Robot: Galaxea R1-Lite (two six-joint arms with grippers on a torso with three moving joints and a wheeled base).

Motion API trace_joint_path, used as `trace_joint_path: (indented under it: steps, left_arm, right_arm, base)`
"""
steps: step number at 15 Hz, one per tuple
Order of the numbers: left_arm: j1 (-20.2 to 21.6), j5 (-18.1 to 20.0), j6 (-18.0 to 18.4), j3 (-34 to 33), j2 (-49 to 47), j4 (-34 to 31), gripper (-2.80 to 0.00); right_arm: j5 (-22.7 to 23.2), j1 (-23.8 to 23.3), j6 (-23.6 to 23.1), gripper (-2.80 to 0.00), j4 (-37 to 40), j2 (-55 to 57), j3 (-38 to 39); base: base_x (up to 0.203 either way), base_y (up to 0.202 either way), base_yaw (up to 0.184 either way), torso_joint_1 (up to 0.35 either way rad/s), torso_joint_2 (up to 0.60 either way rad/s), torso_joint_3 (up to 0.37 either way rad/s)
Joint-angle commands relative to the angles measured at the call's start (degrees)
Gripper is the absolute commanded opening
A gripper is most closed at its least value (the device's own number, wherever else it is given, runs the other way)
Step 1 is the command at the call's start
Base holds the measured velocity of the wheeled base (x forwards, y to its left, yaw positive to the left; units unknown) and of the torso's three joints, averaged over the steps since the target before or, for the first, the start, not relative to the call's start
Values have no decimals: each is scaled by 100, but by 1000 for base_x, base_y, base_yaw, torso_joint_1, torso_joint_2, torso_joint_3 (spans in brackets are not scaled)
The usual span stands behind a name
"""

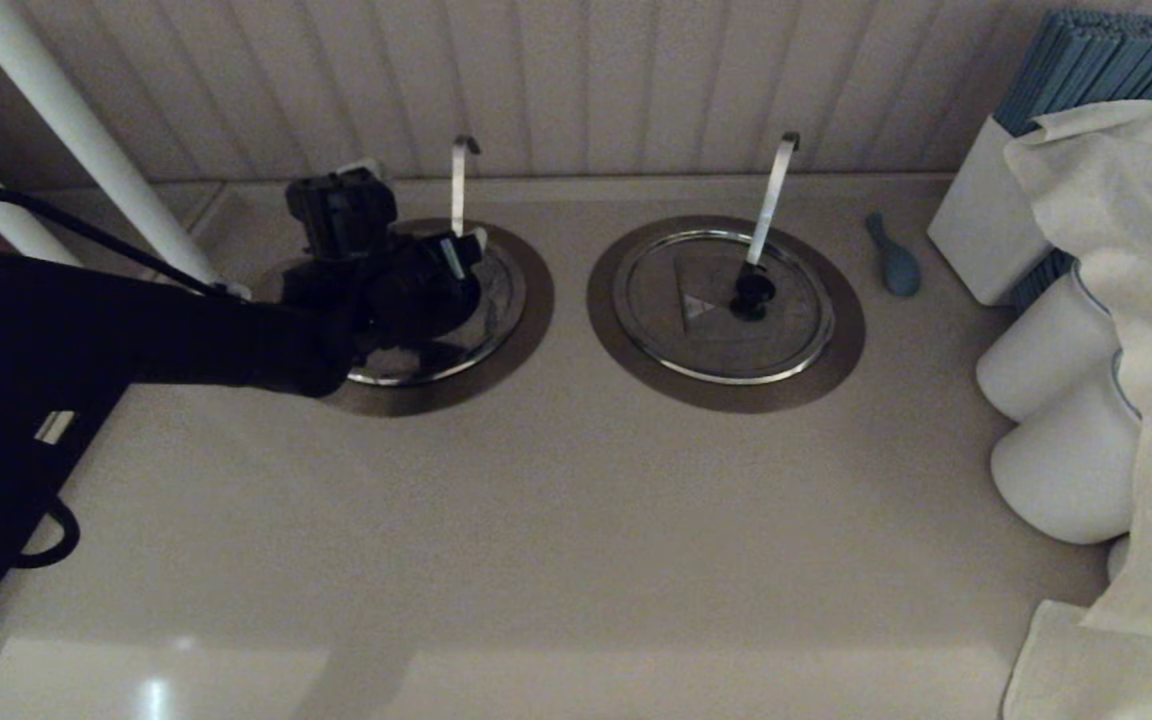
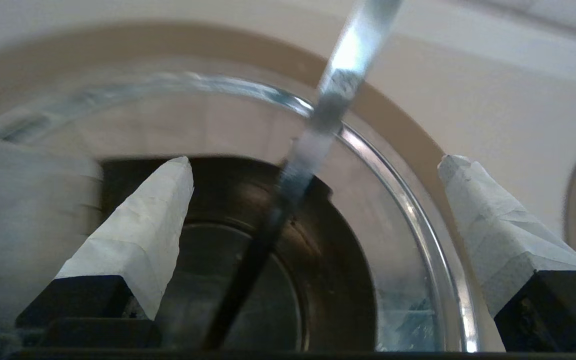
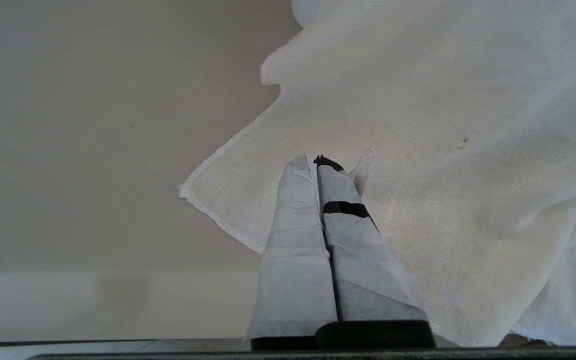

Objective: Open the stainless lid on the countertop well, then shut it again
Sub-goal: Stir with a spoon

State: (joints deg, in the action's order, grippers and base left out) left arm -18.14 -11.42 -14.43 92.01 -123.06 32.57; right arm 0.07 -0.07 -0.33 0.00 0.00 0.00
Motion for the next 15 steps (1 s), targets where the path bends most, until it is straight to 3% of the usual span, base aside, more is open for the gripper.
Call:
trace_joint_path:
  steps: [1, 5, 10, 12, 15]
  left_arm:
    - [-84, -106, -25, 133, -324, 30, 0]
    - [-201, -684, -180, 846, -865, 30, 0]
    - [-281, -762, -312, 1181, -1002, 30, 0]
    - [-333, -910, -337, 1738, -1278, 30, 0]
    - [-365, -932, -341, 2040, -1581, 30, 0]
  right_arm:
    - [1, 7, -2, -280, 0, 0, 0]
    - [1, -1, -2, -280, 0, 0, 0]
    - [1, 4, -2, -280, 0, 0, 0]
    - [1, -1, -2, -280, 0, 0, 0]
    - [1, 3, -2, -280, 0, 0, 0]
  base:
    - [0, 0, 0, 0, 0, 0]
    - [0, 0, 0, 0, 0, 0]
    - [0, 0, 0, 0, 0, 0]
    - [0, 0, 0, 0, 0, 0]
    - [0, 0, 0, 0, 0, 0]
